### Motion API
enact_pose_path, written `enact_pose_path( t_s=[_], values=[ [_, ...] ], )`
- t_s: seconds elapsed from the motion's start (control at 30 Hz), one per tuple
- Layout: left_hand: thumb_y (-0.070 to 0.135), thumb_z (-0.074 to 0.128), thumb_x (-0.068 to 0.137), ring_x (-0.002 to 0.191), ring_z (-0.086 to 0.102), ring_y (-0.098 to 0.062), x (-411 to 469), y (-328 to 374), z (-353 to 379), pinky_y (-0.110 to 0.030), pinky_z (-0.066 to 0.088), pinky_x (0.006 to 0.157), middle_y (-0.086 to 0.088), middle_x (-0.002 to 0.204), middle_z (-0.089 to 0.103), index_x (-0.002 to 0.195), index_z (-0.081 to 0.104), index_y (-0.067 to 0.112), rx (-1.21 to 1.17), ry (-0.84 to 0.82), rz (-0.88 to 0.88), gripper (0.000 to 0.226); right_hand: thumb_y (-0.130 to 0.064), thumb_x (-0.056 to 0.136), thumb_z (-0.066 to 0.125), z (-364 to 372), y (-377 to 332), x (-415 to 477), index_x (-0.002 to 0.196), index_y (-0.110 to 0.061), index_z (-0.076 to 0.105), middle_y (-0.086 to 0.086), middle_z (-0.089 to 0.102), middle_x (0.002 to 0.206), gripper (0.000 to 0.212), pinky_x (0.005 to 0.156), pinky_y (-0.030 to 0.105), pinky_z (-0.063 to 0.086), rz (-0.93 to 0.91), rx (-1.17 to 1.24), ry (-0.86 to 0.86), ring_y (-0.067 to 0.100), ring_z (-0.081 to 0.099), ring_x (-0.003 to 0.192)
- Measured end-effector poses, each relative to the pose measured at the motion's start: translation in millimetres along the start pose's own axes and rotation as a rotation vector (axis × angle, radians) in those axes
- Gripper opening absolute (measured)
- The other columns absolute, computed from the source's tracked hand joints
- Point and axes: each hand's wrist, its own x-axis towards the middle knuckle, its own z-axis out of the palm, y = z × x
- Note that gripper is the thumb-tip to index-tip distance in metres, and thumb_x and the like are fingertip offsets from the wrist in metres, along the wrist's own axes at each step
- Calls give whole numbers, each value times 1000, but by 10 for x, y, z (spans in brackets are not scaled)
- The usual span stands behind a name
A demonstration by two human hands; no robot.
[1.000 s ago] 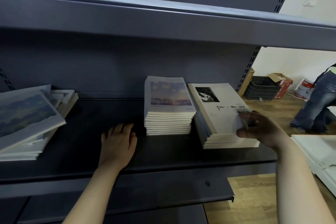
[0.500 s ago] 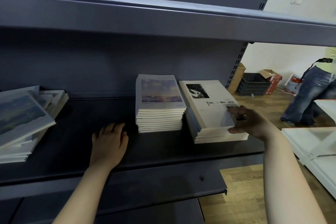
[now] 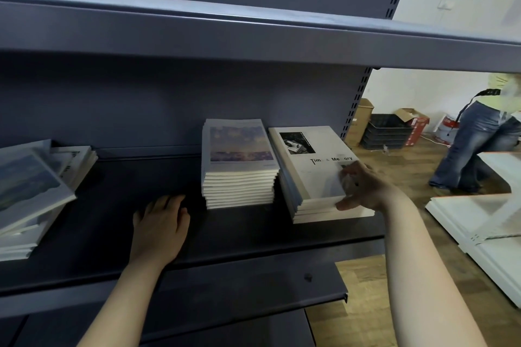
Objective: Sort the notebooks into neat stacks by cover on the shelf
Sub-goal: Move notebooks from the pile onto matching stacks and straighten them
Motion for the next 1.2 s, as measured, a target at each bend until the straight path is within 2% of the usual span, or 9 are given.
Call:
enact_pose_path(
  t_s=[0.07,0.27,0.4,0.47,0.57,0.77,0.9,1.03,1.2],
  values=[
    [32,31,98,129,38,-27,-6,5,-8,-49,22,107,-4,142,44,138,42,24,-8,1,-4,42,-27,58,90,7,-53,0,134,-19,46,3,42,135,88,105,40,34,4,-110,39,25,35,127],
    [32,31,98,129,38,-25,-13,13,-18,-47,22,108,-3,142,43,139,41,25,-5,-4,-7,42,-23,52,93,-29,-44,-43,133,-26,46,8,32,142,94,105,48,36,107,16,45,35,33,128],
    [33,30,99,131,36,-25,-17,4,-35,-48,20,109,-3,144,41,140,39,26,-26,-19,2,43,-25,62,87,6,-148,-73,139,-23,38,7,32,146,91,113,50,23,163,-87,9,36,28,135],
    [34,31,99,133,34,-24,-28,-5,-60,-47,19,110,-2,146,39,141,37,28,-55,-36,7,43,-13,71,78,52,-231,-101,143,-20,36,8,31,151,83,116,50,17,165,-102,25,35,21,141],
    [35,32,99,133,33,-23,-86,-48,-123,-46,18,110,0,146,38,141,36,31,-86,-31,14,42,3,80,59,138,-389,-197,143,-20,39,6,34,152,70,114,38,25,10,8,98,27,26,141],
    [29,49,93,127,40,-27,-155,-262,-477,-45,26,105,-5,140,46,138,45,22,-24,114,58,45,-6,84,58,412,-967,-381,119,-21,63,-3,63,120,38,87,31,45,-268,238,440,17,56,109],
    [17,63,86,119,48,-35,-156,-529,-773,-47,32,101,-12,130,55,130,54,12,2,274,75,46,-9,86,61,651,-1383,-470,101,-28,66,-10,65,97,25,71,21,43,-334,350,383,6,59,81],
    [16,68,82,114,51,-39,-142,-864,-990,-49,38,97,-16,126,57,127,56,7,37,363,42,48,-12,88,60,939,-1739,-586,96,-35,63,-17,63,89,25,71,17,45,-404,340,316,-5,56,77],
    [38,64,82,130,38,-36,-39,-1274,-1128,-49,32,102,-14,139,45,137,43,14,129,184,-235,64,-9,86,63,1327,-2067,-664,92,-28,69,-10,69,90,21,76,23,46,-502,348,260,6,61,77]
  ],
)
